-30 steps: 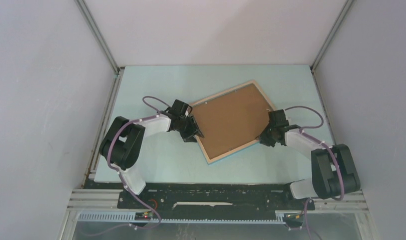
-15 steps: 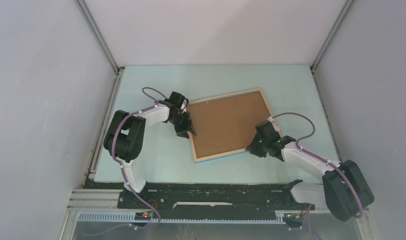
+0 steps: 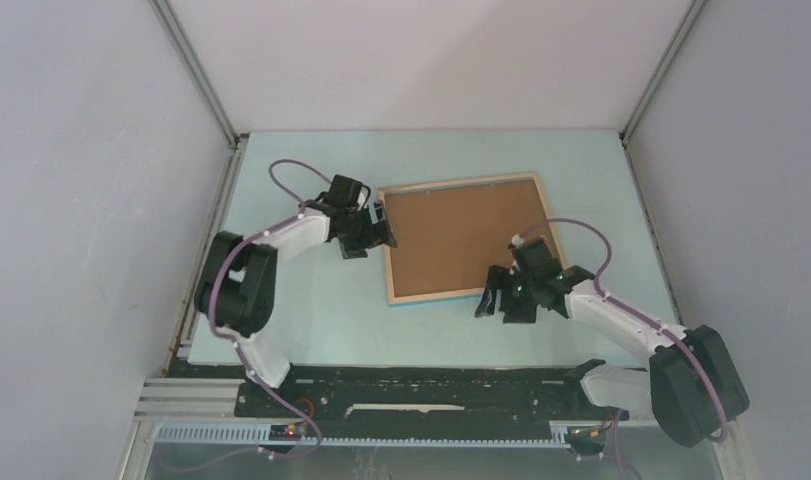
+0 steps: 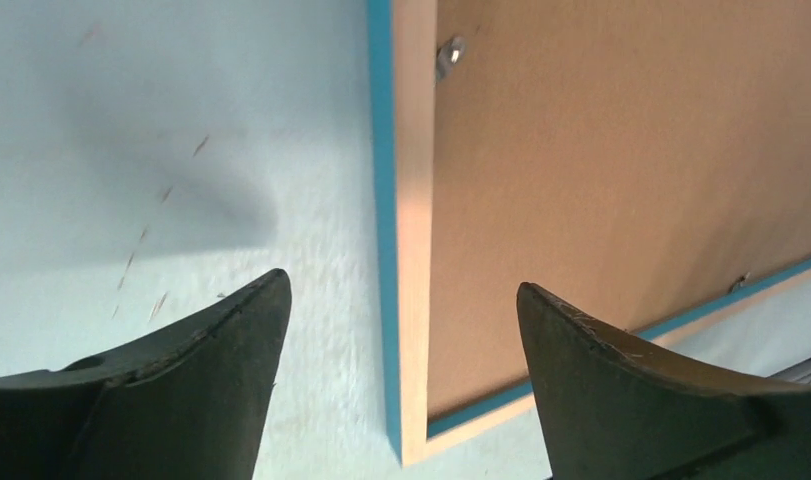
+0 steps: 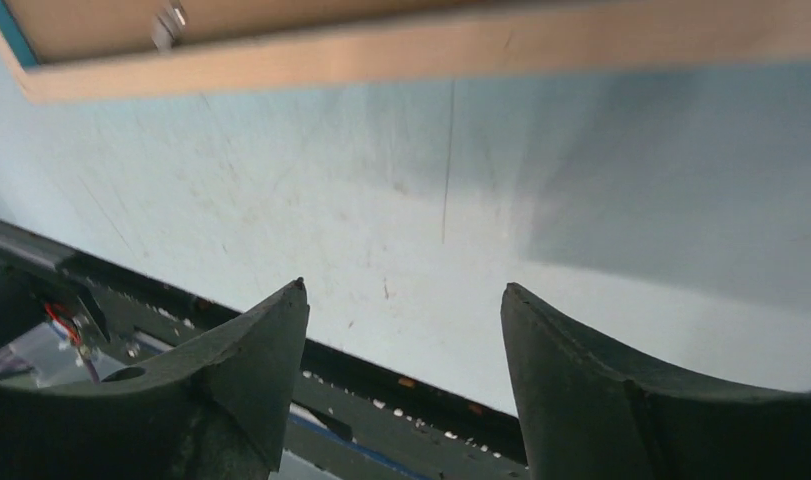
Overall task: Put the photo into the frame
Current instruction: Adjust the photo frame at the center of the board.
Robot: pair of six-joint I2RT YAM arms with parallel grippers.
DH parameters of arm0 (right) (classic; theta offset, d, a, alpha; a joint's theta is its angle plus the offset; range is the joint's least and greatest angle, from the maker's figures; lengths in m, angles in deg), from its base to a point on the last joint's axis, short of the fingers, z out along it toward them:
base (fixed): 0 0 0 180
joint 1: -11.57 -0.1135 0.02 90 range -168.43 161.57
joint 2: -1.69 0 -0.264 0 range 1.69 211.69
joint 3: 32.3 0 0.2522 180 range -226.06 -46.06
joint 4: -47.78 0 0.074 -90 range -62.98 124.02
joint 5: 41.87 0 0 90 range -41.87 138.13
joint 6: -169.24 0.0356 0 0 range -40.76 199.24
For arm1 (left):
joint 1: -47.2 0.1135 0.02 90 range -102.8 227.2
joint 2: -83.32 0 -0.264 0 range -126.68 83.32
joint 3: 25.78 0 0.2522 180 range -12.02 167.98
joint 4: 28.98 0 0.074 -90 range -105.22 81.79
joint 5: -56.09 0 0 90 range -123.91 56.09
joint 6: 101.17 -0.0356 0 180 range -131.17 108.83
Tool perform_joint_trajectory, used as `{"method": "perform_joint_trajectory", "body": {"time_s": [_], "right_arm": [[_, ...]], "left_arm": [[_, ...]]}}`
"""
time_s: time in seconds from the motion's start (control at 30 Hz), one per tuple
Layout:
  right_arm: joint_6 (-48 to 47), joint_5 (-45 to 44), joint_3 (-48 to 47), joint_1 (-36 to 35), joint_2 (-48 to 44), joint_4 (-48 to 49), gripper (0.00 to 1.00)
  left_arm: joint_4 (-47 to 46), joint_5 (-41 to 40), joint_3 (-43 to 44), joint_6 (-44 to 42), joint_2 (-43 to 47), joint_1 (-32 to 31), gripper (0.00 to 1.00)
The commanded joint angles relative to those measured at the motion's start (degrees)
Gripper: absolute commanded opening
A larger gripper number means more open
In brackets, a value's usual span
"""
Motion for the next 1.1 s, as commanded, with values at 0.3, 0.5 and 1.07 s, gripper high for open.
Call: {"method": "perform_joint_trajectory", "body": {"time_s": [0.3,0.5,1.07], "right_arm": [[-15.00,-5.70,-22.75,28.23,13.96,1.36,0.94],[-13.54,-5.16,-35.18,38.63,28.82,0.02,0.93],[-10.97,8.32,-23.73,42.19,29.77,4.72,0.58]], "left_arm": [[-13.79,-1.66,-26.64,21.91,29.56,-13.03,0.95],[-18.70,1.11,-21.89,24.70,18.91,-24.74,0.98],[-29.54,3.44,-24.11,32.32,7.60,-19.57,0.90]]}}
